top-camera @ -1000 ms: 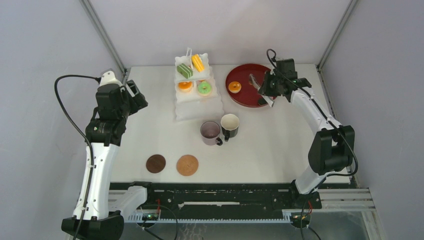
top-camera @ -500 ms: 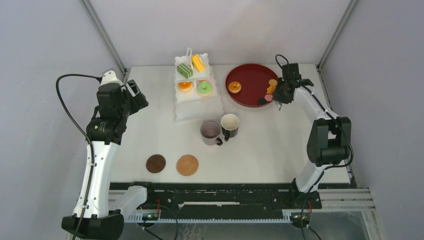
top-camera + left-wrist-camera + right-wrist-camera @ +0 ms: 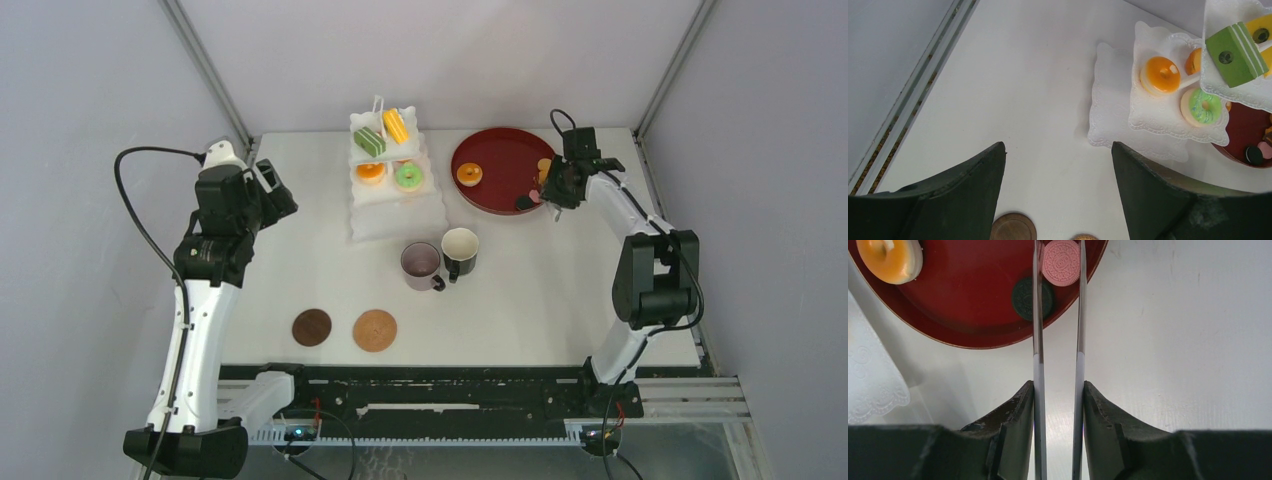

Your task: Serve the afternoon tea

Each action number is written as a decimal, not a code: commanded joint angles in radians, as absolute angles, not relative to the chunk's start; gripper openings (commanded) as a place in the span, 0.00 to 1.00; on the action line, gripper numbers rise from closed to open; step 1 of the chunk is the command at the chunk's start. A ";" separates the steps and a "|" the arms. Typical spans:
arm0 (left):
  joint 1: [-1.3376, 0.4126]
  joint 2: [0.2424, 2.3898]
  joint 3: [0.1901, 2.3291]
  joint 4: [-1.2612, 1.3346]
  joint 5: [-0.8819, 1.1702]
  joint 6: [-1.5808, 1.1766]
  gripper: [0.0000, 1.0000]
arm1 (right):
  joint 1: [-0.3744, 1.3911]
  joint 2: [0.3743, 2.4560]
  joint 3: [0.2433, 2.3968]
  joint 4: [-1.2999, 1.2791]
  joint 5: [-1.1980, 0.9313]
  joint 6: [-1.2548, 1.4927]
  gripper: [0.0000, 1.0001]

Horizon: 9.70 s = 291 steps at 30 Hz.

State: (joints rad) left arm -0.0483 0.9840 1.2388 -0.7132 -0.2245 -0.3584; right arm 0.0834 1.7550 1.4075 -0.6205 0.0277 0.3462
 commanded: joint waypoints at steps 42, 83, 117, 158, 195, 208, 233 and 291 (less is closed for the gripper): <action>-0.049 0.973 1.242 -0.673 -0.220 -0.358 0.82 | 0.109 1.666 1.491 -0.597 -0.056 0.335 0.16; -0.049 0.974 1.225 -0.666 -0.217 -0.359 0.82 | 0.243 1.657 1.305 -0.514 -0.085 0.320 0.20; -0.050 1.012 1.260 -0.674 -0.192 -0.381 0.82 | 0.305 1.684 1.388 -0.513 -0.136 0.153 0.45; -0.050 1.016 1.258 -0.666 -0.195 -0.374 0.82 | 0.308 1.819 1.493 -0.721 0.111 0.053 0.51; -0.049 0.976 1.234 -0.670 -0.221 -0.365 0.82 | 0.370 1.723 1.554 -0.659 -0.127 0.150 0.17; -0.049 0.961 1.231 -0.682 -0.237 -0.360 0.82 | 0.477 1.895 1.738 -0.765 -0.213 0.087 0.17; -0.049 0.965 1.229 -0.683 -0.236 -0.359 0.82 | 0.516 1.957 1.810 -0.839 -0.231 0.052 0.44; -0.051 0.974 1.275 -0.672 -0.170 -0.364 0.82 | 0.456 1.709 1.558 -0.632 -0.228 0.223 0.19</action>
